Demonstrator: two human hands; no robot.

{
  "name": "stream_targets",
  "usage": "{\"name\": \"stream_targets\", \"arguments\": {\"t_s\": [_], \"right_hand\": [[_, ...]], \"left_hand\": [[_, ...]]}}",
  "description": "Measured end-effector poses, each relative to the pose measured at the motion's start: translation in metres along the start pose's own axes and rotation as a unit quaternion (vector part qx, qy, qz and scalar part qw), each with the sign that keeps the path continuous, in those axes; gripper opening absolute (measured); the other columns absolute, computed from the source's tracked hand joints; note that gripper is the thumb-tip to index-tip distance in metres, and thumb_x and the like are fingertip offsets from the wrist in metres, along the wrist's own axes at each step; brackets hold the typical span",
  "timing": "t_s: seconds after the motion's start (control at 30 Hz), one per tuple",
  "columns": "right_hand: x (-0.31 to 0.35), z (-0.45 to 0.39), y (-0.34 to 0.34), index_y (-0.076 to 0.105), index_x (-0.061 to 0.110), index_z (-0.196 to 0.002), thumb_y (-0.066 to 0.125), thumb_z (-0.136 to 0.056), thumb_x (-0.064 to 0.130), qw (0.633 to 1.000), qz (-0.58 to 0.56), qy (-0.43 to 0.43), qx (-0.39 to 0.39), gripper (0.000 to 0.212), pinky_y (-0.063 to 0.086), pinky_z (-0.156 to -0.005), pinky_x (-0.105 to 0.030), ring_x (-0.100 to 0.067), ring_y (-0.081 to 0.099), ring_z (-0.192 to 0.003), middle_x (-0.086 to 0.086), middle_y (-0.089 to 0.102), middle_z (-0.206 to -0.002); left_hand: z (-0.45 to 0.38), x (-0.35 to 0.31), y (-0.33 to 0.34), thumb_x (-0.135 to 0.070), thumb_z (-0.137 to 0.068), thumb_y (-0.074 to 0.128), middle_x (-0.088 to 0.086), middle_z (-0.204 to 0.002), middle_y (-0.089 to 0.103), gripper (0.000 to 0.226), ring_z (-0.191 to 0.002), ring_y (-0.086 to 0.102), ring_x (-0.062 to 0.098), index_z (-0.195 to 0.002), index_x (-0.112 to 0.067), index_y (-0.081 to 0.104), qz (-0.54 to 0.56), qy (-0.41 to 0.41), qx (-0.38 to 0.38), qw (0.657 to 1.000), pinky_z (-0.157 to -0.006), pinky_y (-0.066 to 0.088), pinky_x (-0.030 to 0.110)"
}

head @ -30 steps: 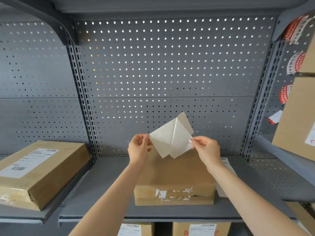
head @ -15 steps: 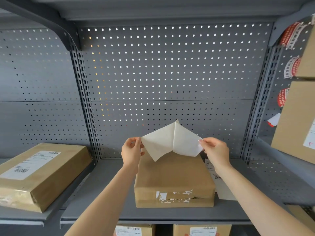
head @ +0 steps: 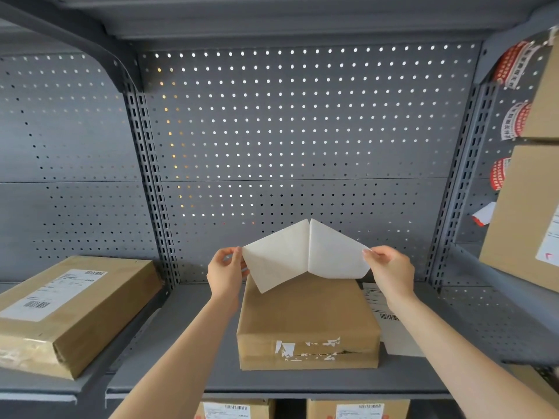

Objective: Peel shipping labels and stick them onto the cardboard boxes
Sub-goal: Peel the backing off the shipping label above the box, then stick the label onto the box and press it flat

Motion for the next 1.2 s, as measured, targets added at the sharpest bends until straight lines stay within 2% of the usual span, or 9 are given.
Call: {"name": "stream_targets", "arguments": {"t_s": [0.17,0.37,0.53,0.77,0.87,0.93,1.0,1.07,1.2], "right_hand": [[-0.002,-0.001,-0.003,0.069,0.009,-0.092,0.059,-0.088,0.017,1.000,0.004,-0.002,-0.004,0.013,0.045,-0.075,-0.032,-0.022,0.059,-0.086,-0.004,0.067,-0.088],[-0.007,-0.004,-0.005,0.067,0.015,-0.082,0.058,-0.085,0.014,1.000,-0.009,0.012,-0.007,0.010,0.051,-0.078,-0.039,-0.028,0.064,-0.085,-0.005,0.069,-0.081],[-0.008,-0.004,-0.009,0.067,0.017,-0.080,0.055,-0.082,0.014,1.000,-0.021,0.016,-0.004,0.013,0.049,-0.068,-0.035,-0.030,0.065,-0.082,-0.006,0.069,-0.079],[-0.008,-0.005,-0.015,0.066,0.021,-0.083,0.054,-0.083,0.014,1.000,-0.013,0.010,-0.020,0.013,0.057,-0.073,-0.045,-0.027,0.066,-0.080,-0.001,0.068,-0.082],[-0.010,-0.008,-0.017,0.066,0.018,-0.084,0.055,-0.083,0.012,1.000,-0.013,0.006,-0.024,0.013,0.055,-0.064,-0.041,-0.028,0.065,-0.072,-0.003,0.069,-0.080],[-0.013,-0.009,-0.018,0.067,0.015,-0.086,0.054,-0.084,0.010,0.999,-0.016,0.010,-0.026,0.014,0.050,-0.054,-0.031,-0.027,0.063,-0.067,-0.007,0.069,-0.078],[-0.014,-0.010,-0.018,0.067,0.014,-0.087,0.054,-0.085,0.008,0.999,-0.023,0.014,-0.026,0.015,0.043,-0.050,-0.024,-0.026,0.061,-0.064,-0.007,0.069,-0.080],[-0.012,-0.009,-0.016,0.067,0.013,-0.089,0.054,-0.086,0.007,0.999,-0.025,0.010,-0.024,0.015,0.043,-0.050,-0.023,-0.024,0.061,-0.064,-0.007,0.068,-0.081],[-0.009,-0.009,-0.015,0.067,0.013,-0.089,0.054,-0.086,0.007,0.999,-0.029,0.006,-0.021,0.014,0.044,-0.050,-0.022,-0.022,0.061,-0.062,-0.006,0.068,-0.080]], "left_hand": [[-0.003,0.001,-0.004,-0.021,-0.095,0.054,0.004,-0.083,0.065,0.013,-0.071,0.065,0.017,-0.097,-0.010,0.061,-0.008,0.002,-0.023,1.000,-0.061,0.054,0.026],[-0.003,-0.004,-0.013,-0.022,-0.095,0.053,0.004,-0.077,0.064,0.013,-0.062,0.062,0.012,-0.099,-0.011,0.060,-0.018,0.016,-0.058,0.998,-0.070,0.056,0.033],[-0.002,-0.009,-0.023,-0.023,-0.096,0.051,0.008,-0.093,0.064,0.009,-0.060,0.061,0.011,-0.096,-0.015,0.057,-0.047,0.040,-0.099,0.993,-0.060,0.052,0.028],[-0.002,-0.015,-0.032,-0.021,-0.097,0.049,0.007,-0.078,0.063,0.013,-0.055,0.057,0.012,-0.099,-0.012,0.057,-0.054,0.058,-0.139,0.987,-0.069,0.057,0.039],[-0.002,-0.017,-0.037,-0.022,-0.098,0.048,0.007,-0.076,0.063,0.015,-0.054,0.057,0.015,-0.102,-0.010,0.057,-0.053,0.062,-0.154,0.985,-0.067,0.055,0.039],[-0.001,-0.019,-0.038,-0.021,-0.099,0.047,0.007,-0.074,0.063,0.013,-0.054,0.058,0.022,-0.098,-0.010,0.055,-0.055,0.070,-0.157,0.984,-0.064,0.053,0.039],[0.001,-0.022,-0.036,-0.020,-0.099,0.046,0.009,-0.076,0.065,0.012,-0.055,0.058,0.025,-0.096,-0.012,0.054,-0.058,0.078,-0.154,0.983,-0.060,0.049,0.034],[0.004,-0.023,-0.032,-0.019,-0.099,0.046,0.008,-0.076,0.065,0.011,-0.053,0.056,0.021,-0.095,-0.012,0.054,-0.054,0.082,-0.149,0.984,-0.058,0.046,0.029],[0.008,-0.024,-0.018,-0.017,-0.098,0.047,-0.001,-0.065,0.063,0.010,-0.053,0.056,0.014,-0.090,-0.016,0.054,-0.047,0.091,-0.124,0.987,-0.067,0.053,0.035]]}}
Point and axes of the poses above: each hand's wrist, its own z-axis away from the middle knuckle, its own y-axis out of the palm, x = y × z, the point moved 10 cm from there along -z, towards the middle knuckle
